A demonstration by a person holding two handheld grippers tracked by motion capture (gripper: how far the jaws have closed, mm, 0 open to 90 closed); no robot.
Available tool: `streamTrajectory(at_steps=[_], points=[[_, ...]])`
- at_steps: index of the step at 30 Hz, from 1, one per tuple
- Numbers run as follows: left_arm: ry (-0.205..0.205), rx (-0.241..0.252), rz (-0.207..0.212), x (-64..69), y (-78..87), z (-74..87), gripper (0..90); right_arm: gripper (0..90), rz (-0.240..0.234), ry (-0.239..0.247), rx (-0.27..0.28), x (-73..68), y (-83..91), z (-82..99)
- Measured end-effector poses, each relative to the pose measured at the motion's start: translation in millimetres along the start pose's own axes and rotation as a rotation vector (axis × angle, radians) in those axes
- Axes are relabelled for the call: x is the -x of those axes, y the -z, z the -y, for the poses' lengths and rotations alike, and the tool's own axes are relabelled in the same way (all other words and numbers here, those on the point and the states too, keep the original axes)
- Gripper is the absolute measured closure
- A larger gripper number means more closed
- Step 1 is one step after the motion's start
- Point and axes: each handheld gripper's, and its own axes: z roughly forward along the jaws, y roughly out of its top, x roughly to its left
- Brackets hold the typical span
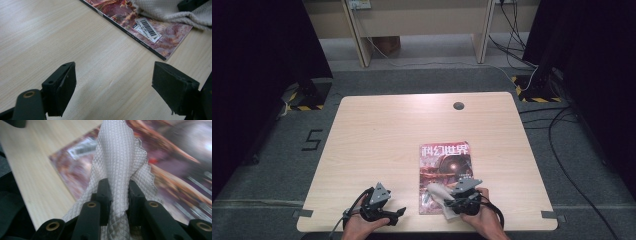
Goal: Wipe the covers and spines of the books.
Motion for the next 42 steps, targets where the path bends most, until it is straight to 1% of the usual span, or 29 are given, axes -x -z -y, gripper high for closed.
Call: streamTrajectory(at_steps=[4, 7, 9, 10, 13, 15, 18, 20, 22, 23, 24, 25, 27, 31, 34, 37, 40, 42], points=[[0.0, 0.004, 0.004, 1.3, -0.6, -0.6, 19.1, 76.1, 0.042, -0.052, 0.008, 14.6, 13.4, 13.3], [0.003, 0.006, -0.001, 1.5, -3.2, -2.3, 18.8, 76.1, 0.067, -0.077, 0.014, 22.7, 21.9, 22.0], [0.006, 0.013, 0.007, 3.1, -6.7, -5.1, 18.8, 76.1, 0.07, -0.072, 0.018, 22.3, 23.1, 23.9], [0.002, 0.011, 0.01, 4.5, -8.9, -7.1, 18.7, 76.1, 0.073, -0.068, 0.017, 20.3, 23.3, 24.1], [-0.016, 0.008, 0.01, 9.8, -17.5, -12.5, 18.7, 76.0, 0.058, -0.05, 0.013, 14.3, 23.1, 24.6], [-0.029, 0.006, 0.013, 14.2, -24.5, -15.9, 18.6, 76.0, 0.054, -0.05, 0.012, 11.7, 23.9, 25.7], [-0.046, 0.001, 0.016, 20.6, -34.2, -21.9, 18.3, 76.0, 0.054, -0.06, 0.017, 13.7, 26.9, 29.3], [-0.065, -0.01, 0.021, 24.5, -40.4, -25.1, 18.1, 75.8, 0.093, -0.053, 0.011, 15.9, 31.0, 32.1], [-0.072, -0.019, 0.022, 28.0, -46.9, -27.2, 18.1, 75.8, 0.112, -0.058, 0.008, 19.2, 34.5, 35.1], [-0.074, -0.02, 0.022, 28.9, -48.5, -27.8, 17.6, 75.8, 0.115, -0.071, 0.011, 21.2, 36.7, 37.4], [-0.077, -0.021, 0.023, 30.5, -50.6, -29.1, 16.6, 75.8, 0.118, -0.074, 0.014, 22.3, 37.8, 38.7], [-0.08, -0.02, 0.023, 30.9, -51.0, -29.7, 16.2, 75.8, 0.117, -0.082, 0.019, 22.5, 39.3, 40.8], [-0.082, -0.028, 0.015, 31.1, -51.9, -30.5, 15.4, 75.9, 0.115, -0.081, 0.017, 20.9, 40.4, 41.9], [-0.075, -0.032, 0.013, 31.4, -53.0, -30.1, 15.0, 75.9, 0.1, -0.065, 0.018, 14.9, 40.5, 43.1], [-0.067, -0.033, 0.011, 31.0, -53.2, -29.8, 14.6, 76.0, 0.09, -0.074, 0.018, 17.0, 40.6, 43.8], [-0.068, -0.033, 0.008, 31.1, -53.2, -29.6, 14.4, 76.0, 0.124, -0.063, 0.012, 20.0, 41.5, 43.5], [-0.061, -0.031, 0.01, 30.9, -53.3, -29.1, 14.3, 76.0, 0.154, -0.078, 0.009, 26.9, 43.0, 43.5], [-0.06, -0.035, 0.012, 30.5, -53.4, -29.4, 14.3, 76.2, 0.156, -0.08, 0.011, 29.1, 43.3, 43.7]])
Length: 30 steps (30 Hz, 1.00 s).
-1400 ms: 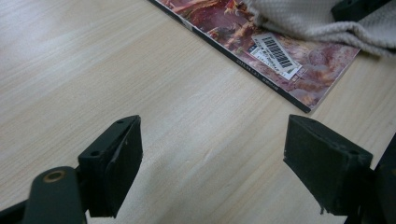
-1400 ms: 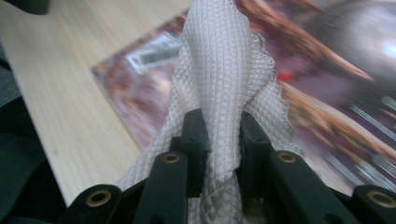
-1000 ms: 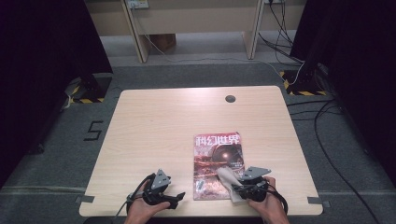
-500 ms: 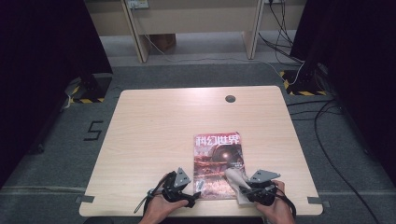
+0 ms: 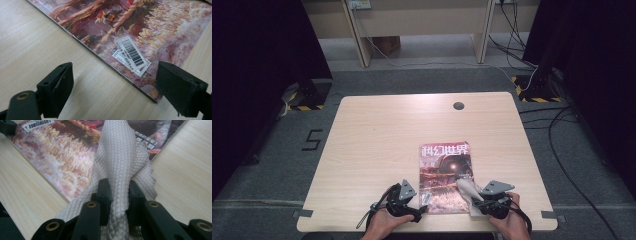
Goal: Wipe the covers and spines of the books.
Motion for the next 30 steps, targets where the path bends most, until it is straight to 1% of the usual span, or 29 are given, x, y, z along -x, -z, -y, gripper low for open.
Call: streamTrajectory(at_steps=[1, 3, 6, 8, 10, 13, 15, 17, 22, 25, 27, 30], points=[[0.002, 0.002, 0.0, -0.2, -0.2, 0.2, 14.1, 76.3, 0.001, 0.002, 0.003, -1.1, 0.2, 0.2], [0.004, 0.002, 0.0, -0.2, -0.1, 0.3, 14.1, 76.3, -0.013, 0.013, 0.0, -5.2, 0.9, 0.7], [0.007, 0.001, 0.004, -0.8, -0.6, 0.1, 13.8, 76.3, -0.044, 0.026, -0.001, -12.3, 0.1, 0.7], [0.01, 0.002, 0.003, -0.6, -0.4, 0.5, 13.8, 76.1, -0.045, 0.031, -0.002, -11.9, -0.7, -0.3], [0.005, 0.001, -0.002, -0.2, -0.3, 0.1, 13.8, 76.1, -0.047, 0.018, 0.002, -8.8, -1.7, -0.5], [0.013, 0.003, 0.003, -1.0, -0.5, 0.7, 13.7, 76.1, -0.028, 0.016, -0.004, -3.3, -4.6, -4.8], [0.008, 0.002, 0.002, -0.6, -0.5, 0.3, 13.7, 76.2, -0.013, 0.017, -0.008, 0.4, -7.2, -8.7], [0.011, 0.0, 0.006, -1.2, -0.7, 0.3, 13.6, 76.1, -0.008, 0.02, -0.011, 5.5, -11.6, -14.2], [0.022, -0.006, 0.016, -3.0, -1.3, 0.1, 13.2, 76.1, -0.008, -0.003, -0.007, 17.0, -20.7, -24.1], [0.021, -0.006, 0.016, -3.1, -1.3, 0.1, 12.7, 76.2, 0.011, -0.012, -0.011, 23.4, -26.3, -31.5], [0.018, -0.007, 0.018, -3.3, -1.4, -0.1, 12.7, 76.2, 0.024, -0.008, -0.012, 27.8, -30.1, -36.1], [0.018, -0.007, 0.017, -3.1, -1.2, 0.0, 12.7, 76.1, 0.033, -0.032, -0.018, 37.4, -37.6, -45.8]])
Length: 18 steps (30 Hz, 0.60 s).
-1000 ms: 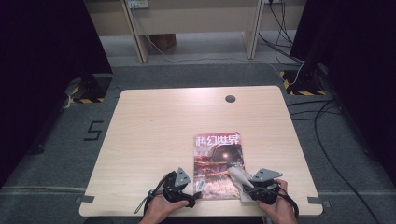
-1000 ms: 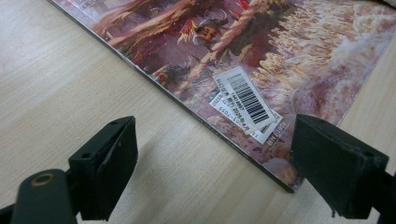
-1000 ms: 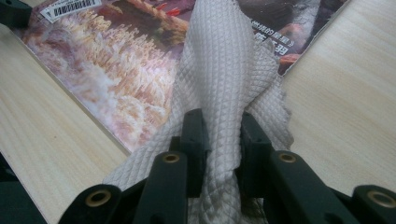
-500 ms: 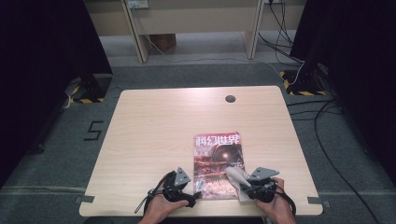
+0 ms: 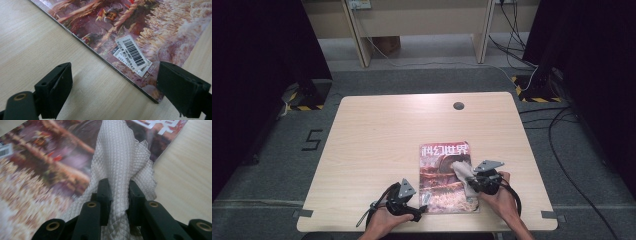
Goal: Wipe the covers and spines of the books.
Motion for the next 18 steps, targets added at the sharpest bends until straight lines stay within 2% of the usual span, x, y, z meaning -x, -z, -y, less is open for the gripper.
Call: streamTrajectory(at_steps=[5, 12, 18], points=[[-0.006, 0.0, -0.003, 0.3, 0.0, -0.2, 12.7, 76.2, 0.026, -0.021, -0.006, 15.3, -13.9, -17.6], [-0.011, 0.0, -0.008, 0.8, 0.1, -0.5, 12.7, 76.1, 0.064, -0.041, -0.003, 27.8, -27.8, -34.1], [-0.009, 0.0, -0.007, 0.9, 0.1, -0.5, 12.8, 75.9, 0.084, -0.084, 0.001, 42.2, -38.7, -46.7]])
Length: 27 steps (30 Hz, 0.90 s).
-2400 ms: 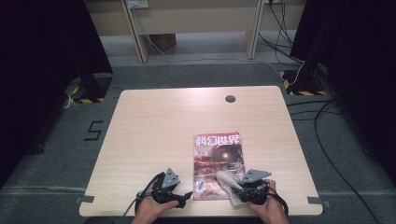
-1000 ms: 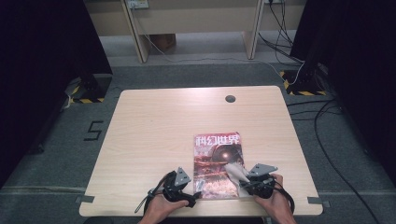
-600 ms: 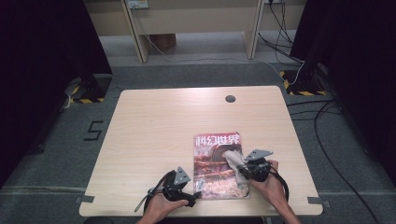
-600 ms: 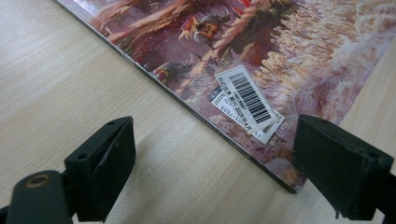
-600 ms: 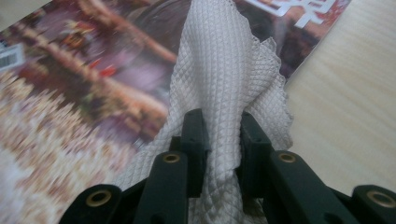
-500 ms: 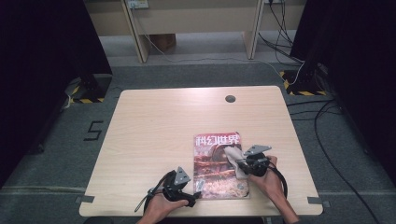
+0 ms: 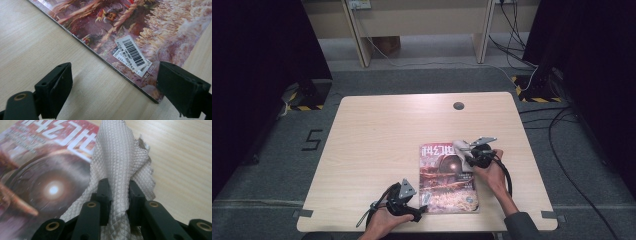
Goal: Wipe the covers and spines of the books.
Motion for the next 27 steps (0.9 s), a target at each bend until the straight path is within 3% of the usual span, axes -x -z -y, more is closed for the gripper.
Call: streamTrajectory(at_steps=[15, 20, 27], points=[[-0.009, -0.002, -0.004, 0.6, 0.4, -0.3, 12.8, 76.3, 0.031, -0.07, 0.036, 20.2, -17.8, -17.5], [-0.012, 0.004, -0.007, 1.1, 0.4, 0.0, 12.9, 76.9, 0.025, -0.077, 0.056, 20.8, -10.9, -17.9], [-0.012, 0.008, -0.008, 1.5, 0.7, 0.6, 13.3, 77.0, 0.007, -0.067, 0.111, 20.5, 12.2, -19.2]])
